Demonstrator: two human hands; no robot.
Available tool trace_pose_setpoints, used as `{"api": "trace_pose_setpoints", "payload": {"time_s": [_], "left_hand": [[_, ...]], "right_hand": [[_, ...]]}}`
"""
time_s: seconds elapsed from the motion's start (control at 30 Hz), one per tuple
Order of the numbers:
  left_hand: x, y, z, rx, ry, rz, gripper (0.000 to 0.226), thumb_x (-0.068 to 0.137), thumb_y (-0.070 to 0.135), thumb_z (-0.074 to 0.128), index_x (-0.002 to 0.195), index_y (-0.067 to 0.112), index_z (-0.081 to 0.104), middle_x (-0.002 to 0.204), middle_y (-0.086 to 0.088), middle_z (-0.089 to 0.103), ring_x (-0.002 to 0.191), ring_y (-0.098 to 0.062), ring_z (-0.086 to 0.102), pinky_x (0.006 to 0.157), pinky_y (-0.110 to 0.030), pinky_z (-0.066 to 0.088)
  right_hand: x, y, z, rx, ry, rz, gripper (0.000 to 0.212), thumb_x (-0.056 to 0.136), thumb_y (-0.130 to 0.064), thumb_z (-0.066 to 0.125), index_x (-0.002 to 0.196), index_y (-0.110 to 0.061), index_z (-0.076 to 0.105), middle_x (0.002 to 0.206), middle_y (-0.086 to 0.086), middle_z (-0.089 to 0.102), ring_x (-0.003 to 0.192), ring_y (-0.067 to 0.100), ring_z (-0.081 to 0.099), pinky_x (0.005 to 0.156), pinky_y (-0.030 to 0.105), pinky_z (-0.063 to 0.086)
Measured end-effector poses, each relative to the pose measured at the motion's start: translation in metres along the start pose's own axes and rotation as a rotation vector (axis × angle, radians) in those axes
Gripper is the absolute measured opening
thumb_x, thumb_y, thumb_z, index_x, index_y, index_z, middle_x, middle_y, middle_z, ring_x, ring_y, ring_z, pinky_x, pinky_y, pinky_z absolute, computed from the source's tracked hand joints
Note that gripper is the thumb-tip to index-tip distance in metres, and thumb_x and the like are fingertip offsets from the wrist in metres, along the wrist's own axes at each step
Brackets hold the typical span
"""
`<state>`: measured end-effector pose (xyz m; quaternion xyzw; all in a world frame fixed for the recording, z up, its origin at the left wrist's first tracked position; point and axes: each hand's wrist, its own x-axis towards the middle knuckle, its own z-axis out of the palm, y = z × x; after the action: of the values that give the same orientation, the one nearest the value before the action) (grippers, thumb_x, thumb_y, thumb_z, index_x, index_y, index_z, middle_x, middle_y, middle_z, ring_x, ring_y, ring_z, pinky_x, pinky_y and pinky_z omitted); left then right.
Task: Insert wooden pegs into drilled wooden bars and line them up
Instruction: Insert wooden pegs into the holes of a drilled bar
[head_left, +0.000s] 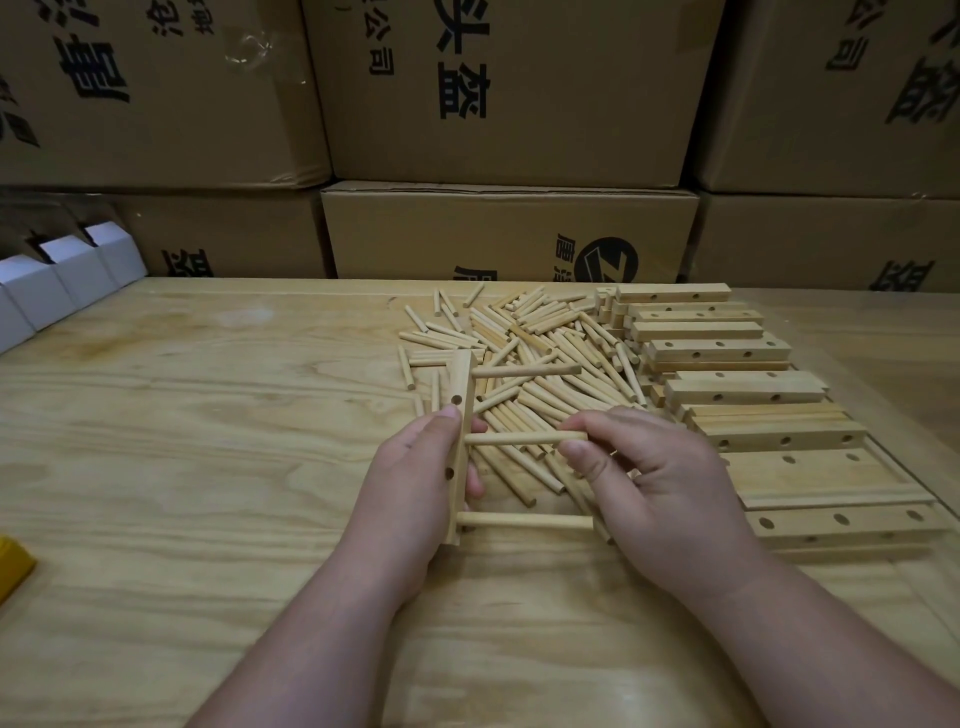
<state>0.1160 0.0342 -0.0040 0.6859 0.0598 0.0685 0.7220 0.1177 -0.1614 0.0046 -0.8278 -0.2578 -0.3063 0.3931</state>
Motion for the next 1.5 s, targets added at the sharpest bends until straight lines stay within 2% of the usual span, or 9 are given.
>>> {"api": "trace_pose_setpoints", "payload": {"time_s": [0.27,0.47,0.73,0.87,1.03,1.2,1.3,1.4,1.5], "left_hand": [[-0.001,0.0,0.0,0.017,0.001,0.001,0.038,0.104,0.047,0.045,0.088,0.033,0.076,0.056,-0.003,0.061,0.047,-0.012,0.051,0.05,-0.028,0.039],[-0.001,0.0,-0.001,0.018,-0.005,0.019,0.038,0.104,0.046,0.046,0.086,0.033,0.076,0.056,-0.003,0.06,0.048,-0.014,0.05,0.05,-0.027,0.041],[0.0,-0.004,-0.003,0.041,-0.011,0.051,0.038,0.104,0.049,0.045,0.089,0.034,0.076,0.056,-0.001,0.06,0.048,-0.011,0.052,0.044,-0.022,0.042],[-0.001,-0.005,-0.001,0.028,-0.012,0.078,0.036,0.104,0.049,0.046,0.095,0.035,0.078,0.06,0.002,0.063,0.051,-0.008,0.055,0.045,-0.021,0.044],[-0.001,-0.005,0.0,-0.073,0.064,0.108,0.03,0.098,0.053,0.051,0.101,0.041,0.078,0.075,0.013,0.07,0.073,-0.006,0.066,0.063,-0.027,0.052],[0.003,0.005,-0.002,-0.47,0.096,0.072,0.027,0.082,0.043,0.065,0.104,0.029,0.072,0.09,0.001,0.077,0.073,-0.016,0.074,0.053,-0.028,0.057],[0.004,0.007,-0.002,-0.551,0.07,0.089,0.031,0.084,0.034,0.067,0.112,0.023,0.06,0.101,-0.005,0.079,0.083,-0.021,0.076,0.061,-0.03,0.059],[0.005,0.006,-0.002,-0.565,0.046,0.097,0.033,0.084,0.033,0.066,0.114,0.02,0.059,0.107,-0.008,0.078,0.09,-0.022,0.076,0.07,-0.033,0.062],[0.006,0.005,-0.001,-0.555,0.032,0.1,0.038,0.085,0.036,0.066,0.119,0.021,0.057,0.113,-0.009,0.077,0.098,-0.024,0.075,0.077,-0.035,0.061]], "right_hand": [[-0.001,0.003,-0.002,-0.065,-0.119,0.064,0.027,0.094,-0.031,0.059,0.108,-0.016,0.076,0.09,-0.016,0.068,0.089,-0.004,0.059,0.08,0.004,0.039],[-0.001,0.002,-0.005,-0.085,-0.195,0.081,0.026,0.096,-0.035,0.053,0.097,-0.019,0.074,0.081,-0.01,0.067,0.08,0.005,0.059,0.07,0.029,0.048],[-0.001,0.002,-0.004,-0.05,-0.254,0.147,0.031,0.096,-0.041,0.047,0.083,-0.021,0.066,0.071,-0.01,0.059,0.074,0.009,0.056,0.063,0.027,0.042],[-0.004,-0.001,-0.001,0.021,-0.208,0.194,0.023,0.096,-0.043,0.046,0.082,-0.031,0.06,0.073,-0.015,0.06,0.069,0.01,0.056,0.055,0.019,0.038],[-0.006,-0.008,0.007,0.334,0.002,0.325,0.023,0.098,-0.041,0.043,0.094,-0.033,0.064,0.072,0.0,0.063,0.058,0.012,0.057,0.053,0.03,0.048],[-0.007,-0.012,0.005,0.409,0.035,0.409,0.013,0.092,-0.037,0.063,0.093,-0.029,0.072,0.079,-0.004,0.072,0.067,0.012,0.066,0.06,0.028,0.056],[-0.006,-0.015,0.008,0.377,-0.023,0.462,0.017,0.084,-0.023,0.076,0.1,-0.028,0.075,0.086,-0.008,0.074,0.074,0.012,0.068,0.068,0.023,0.056],[0.003,-0.021,0.011,0.338,-0.065,0.508,0.028,0.079,-0.031,0.08,0.106,-0.033,0.074,0.09,-0.007,0.073,0.071,0.017,0.065,0.064,0.03,0.057],[0.019,-0.024,0.014,0.234,-0.11,0.501,0.022,0.078,-0.039,0.081,0.098,-0.043,0.073,0.082,-0.015,0.071,0.071,0.01,0.063,0.057,0.017,0.052]]}}
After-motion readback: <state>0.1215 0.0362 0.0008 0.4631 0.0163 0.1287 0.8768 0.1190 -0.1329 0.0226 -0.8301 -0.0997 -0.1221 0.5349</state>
